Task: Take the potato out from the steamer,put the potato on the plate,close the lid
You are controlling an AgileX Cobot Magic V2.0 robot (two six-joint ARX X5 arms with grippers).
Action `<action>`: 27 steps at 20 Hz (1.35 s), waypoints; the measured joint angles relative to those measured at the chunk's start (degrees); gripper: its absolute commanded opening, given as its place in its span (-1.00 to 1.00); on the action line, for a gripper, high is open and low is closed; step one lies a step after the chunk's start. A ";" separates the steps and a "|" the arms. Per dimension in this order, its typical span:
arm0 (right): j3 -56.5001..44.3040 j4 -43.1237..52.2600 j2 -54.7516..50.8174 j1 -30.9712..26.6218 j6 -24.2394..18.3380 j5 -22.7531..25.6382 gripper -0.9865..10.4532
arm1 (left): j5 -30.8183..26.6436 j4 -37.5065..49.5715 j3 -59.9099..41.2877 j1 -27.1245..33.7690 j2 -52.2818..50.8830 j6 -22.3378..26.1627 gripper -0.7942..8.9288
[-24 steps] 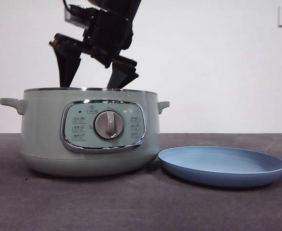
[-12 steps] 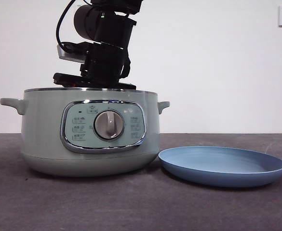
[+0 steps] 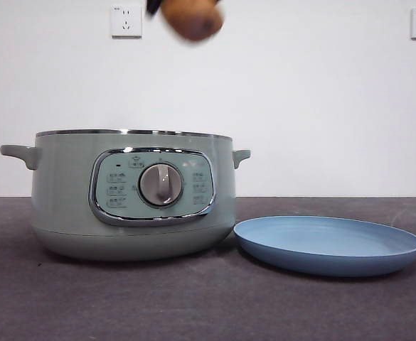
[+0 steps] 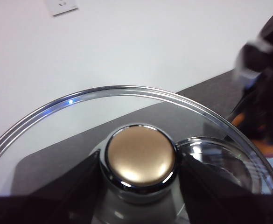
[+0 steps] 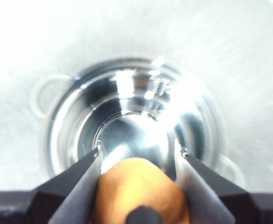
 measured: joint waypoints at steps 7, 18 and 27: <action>0.00 -12.20 -11.74 -5.18 0.00 9.66 -0.85 | 11.93 6.60 0.00 -0.04 8.22 -0.52 -0.85; -3.91 -16.63 -15.54 -22.51 3.74 -2.71 -0.85 | 23.08 9.27 -0.02 -0.11 17.51 -2.08 -0.85; -34.77 1.46 -14.27 -23.12 5.53 -3.26 -0.85 | 23.32 9.51 -0.02 -0.15 17.40 -2.45 -0.85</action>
